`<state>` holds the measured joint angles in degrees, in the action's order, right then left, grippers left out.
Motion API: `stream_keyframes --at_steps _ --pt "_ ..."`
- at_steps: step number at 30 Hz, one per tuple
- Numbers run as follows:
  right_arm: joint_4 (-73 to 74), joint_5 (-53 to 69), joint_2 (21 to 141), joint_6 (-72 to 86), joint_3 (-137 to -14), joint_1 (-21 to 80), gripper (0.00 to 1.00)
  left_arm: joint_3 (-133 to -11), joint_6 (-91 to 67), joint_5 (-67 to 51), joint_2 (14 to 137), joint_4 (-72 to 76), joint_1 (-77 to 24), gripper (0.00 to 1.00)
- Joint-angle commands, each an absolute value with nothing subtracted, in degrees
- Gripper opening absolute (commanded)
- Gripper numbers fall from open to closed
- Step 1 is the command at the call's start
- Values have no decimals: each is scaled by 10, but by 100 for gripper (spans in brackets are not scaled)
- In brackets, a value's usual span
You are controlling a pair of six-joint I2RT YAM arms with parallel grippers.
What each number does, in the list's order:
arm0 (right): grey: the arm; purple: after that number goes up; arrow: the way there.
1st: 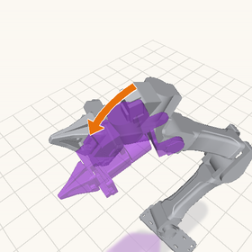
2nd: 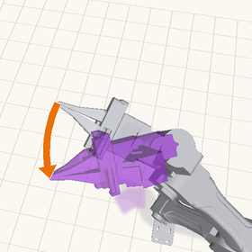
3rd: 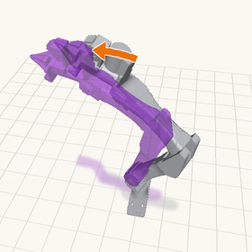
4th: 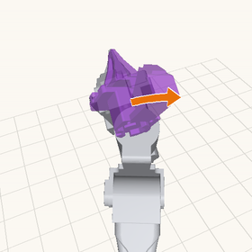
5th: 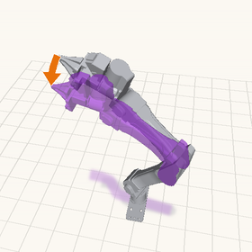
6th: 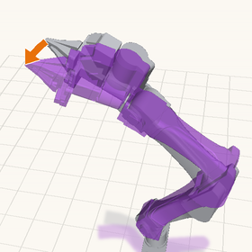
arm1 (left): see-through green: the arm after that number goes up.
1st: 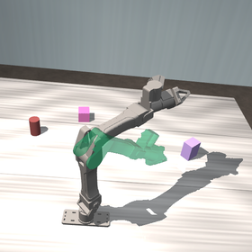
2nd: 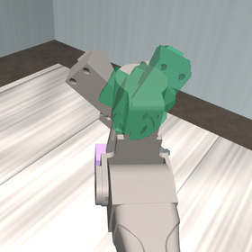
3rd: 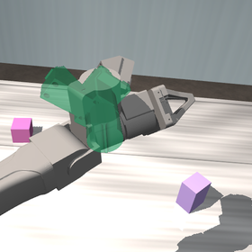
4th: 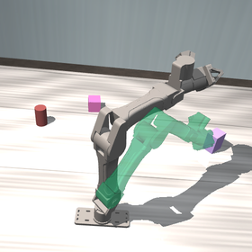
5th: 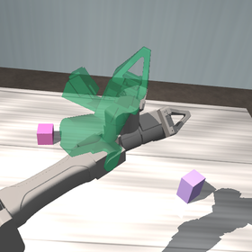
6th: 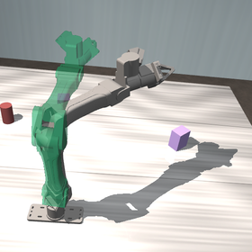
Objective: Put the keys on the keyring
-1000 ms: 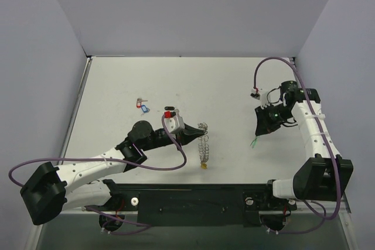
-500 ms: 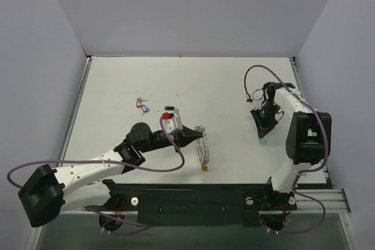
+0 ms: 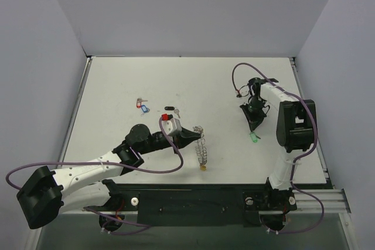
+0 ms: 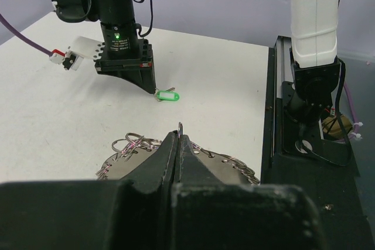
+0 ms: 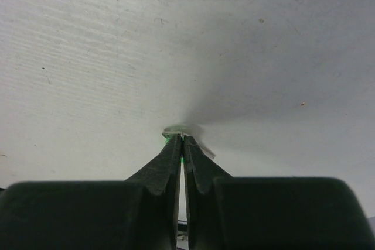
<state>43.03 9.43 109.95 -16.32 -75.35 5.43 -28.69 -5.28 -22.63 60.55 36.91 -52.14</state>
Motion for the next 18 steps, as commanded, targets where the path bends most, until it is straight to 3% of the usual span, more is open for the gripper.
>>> stream_keyframes --at_steps 1,18 --pt "446 68 1108 -152 -769 57 0 -292 -50 -218 586 398 -519 0" --pt "445 74 1131 -149 -772 53 4 -290 -52 -216 585 399 -519 0"
